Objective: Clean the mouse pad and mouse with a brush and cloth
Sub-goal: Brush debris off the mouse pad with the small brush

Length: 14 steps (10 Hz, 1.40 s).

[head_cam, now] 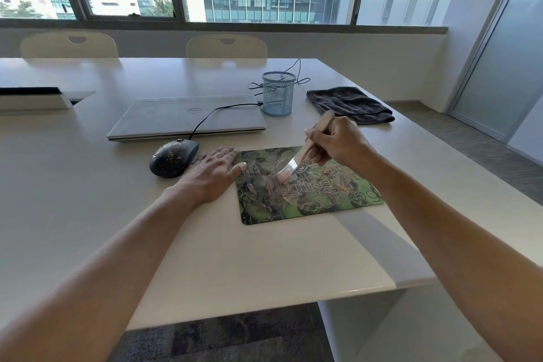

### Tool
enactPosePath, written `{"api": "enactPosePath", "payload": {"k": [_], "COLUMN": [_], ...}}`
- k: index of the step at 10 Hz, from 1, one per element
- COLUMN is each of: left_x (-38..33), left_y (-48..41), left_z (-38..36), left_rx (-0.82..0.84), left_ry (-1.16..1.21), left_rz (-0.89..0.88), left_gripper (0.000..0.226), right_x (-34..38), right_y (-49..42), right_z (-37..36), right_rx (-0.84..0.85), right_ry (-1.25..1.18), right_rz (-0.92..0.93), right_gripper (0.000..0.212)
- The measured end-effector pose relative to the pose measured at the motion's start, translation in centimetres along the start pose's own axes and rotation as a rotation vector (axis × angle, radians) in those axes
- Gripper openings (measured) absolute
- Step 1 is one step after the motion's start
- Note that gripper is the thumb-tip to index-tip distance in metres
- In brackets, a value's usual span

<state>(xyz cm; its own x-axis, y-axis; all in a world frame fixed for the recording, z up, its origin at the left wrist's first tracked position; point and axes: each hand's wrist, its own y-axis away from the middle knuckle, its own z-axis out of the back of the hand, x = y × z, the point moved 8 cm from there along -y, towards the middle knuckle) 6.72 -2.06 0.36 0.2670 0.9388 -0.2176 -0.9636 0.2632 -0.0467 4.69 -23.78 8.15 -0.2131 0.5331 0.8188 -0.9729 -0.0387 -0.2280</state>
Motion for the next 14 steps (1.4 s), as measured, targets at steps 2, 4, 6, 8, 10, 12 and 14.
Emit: {"api": "enactPosePath", "payload": {"k": [2, 4, 6, 8, 10, 12, 14], "left_x": [0.1, 0.1, 0.1, 0.2, 0.2, 0.0, 0.0], "left_y": [-0.1, -0.1, -0.3, -0.3, -0.3, -0.2, -0.3], "left_z": [0.0, -0.1, -0.1, -0.1, 0.0, 0.0, 0.2], "left_rx": [-0.001, 0.003, -0.004, -0.005, -0.012, -0.017, -0.02], "left_ry": [0.003, 0.001, -0.003, -0.004, -0.002, 0.008, 0.016], "left_rz": [0.005, 0.006, -0.001, -0.004, -0.007, -0.013, -0.013], "left_gripper": [0.058, 0.059, 0.06, 0.061, 0.061, 0.059, 0.06], "right_x": [-0.9, 0.0, 0.7, 0.0, -3.4, -4.7, -2.5], "right_y": [-0.7, -0.7, -0.5, -0.2, -0.6, -1.0, -1.1], "right_z": [3.2, 2.8, 0.2, -0.9, 4.3, 8.3, 5.6], "right_rx": [-0.08, -0.094, -0.057, 0.0, -0.079, -0.146, -0.157], "right_ry": [0.13, 0.148, -0.125, -0.057, 0.092, 0.207, -0.014], "right_rz": [-0.023, 0.033, 0.013, 0.008, -0.075, -0.138, -0.017], "right_gripper": [0.033, 0.033, 0.027, 0.026, 0.025, 0.026, 0.024]}}
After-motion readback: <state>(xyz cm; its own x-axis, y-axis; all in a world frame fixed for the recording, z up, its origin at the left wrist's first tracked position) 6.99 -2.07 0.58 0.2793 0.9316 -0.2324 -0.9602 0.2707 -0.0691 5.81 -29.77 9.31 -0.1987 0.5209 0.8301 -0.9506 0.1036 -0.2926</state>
